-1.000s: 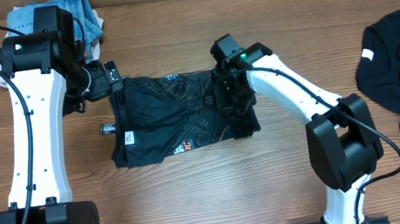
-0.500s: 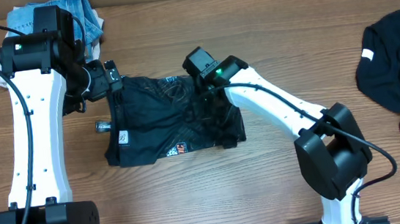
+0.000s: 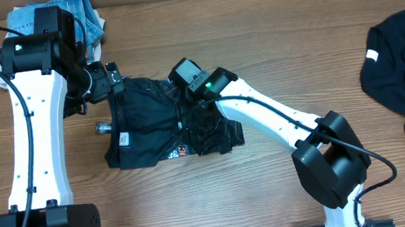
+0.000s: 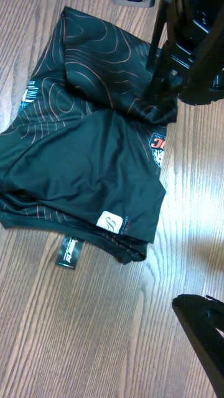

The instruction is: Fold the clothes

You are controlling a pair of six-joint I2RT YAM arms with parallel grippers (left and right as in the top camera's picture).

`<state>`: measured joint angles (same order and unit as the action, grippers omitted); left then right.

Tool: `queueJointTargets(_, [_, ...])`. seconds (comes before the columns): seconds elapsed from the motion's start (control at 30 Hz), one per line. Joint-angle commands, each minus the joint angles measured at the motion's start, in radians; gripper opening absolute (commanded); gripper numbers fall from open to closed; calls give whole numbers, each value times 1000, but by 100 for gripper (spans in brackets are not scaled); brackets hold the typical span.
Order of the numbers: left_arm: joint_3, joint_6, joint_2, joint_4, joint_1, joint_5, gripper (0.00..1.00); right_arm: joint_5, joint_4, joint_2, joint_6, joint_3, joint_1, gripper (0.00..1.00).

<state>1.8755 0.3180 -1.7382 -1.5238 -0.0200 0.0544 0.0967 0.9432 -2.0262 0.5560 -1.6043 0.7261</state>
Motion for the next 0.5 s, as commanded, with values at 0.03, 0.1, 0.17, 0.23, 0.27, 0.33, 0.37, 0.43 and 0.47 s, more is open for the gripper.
queueJointTargets(0.03, [11, 3, 8, -3, 2, -10, 100, -7, -11, 4, -4, -57, -26, 72])
queueJointTargets(0.1, [11, 3, 8, -6, 2, -10, 100, -10, 67, 4, -38, -100, -57, 70])
queueJointTargets(0.17, [11, 3, 8, -6, 2, -10, 100, -13, 201, 4, -90, -105, -84, 52])
queueJointTargets(0.23, [11, 3, 8, -6, 2, -10, 100, -65, 295, 4, -97, -90, -94, 36])
queueJointTargets(0.27, [11, 3, 8, -6, 2, -10, 100, -77, 300, 4, -141, -66, -94, 23])
queueJointTargets(0.33, [11, 3, 8, -6, 2, -10, 100, -69, 273, 4, -141, -41, -93, 11])
queueJointTargets(0.37, [11, 3, 8, -7, 2, -10, 100, -61, 247, 4, -141, -20, -94, 9])
queueJointTargets(0.43, [11, 3, 8, -13, 2, -10, 100, -7, 204, 3, -138, 21, -93, 7])
queueJointTargets(0.47, [11, 3, 8, -17, 2, -10, 100, 40, 183, 3, -138, 43, -93, 7])
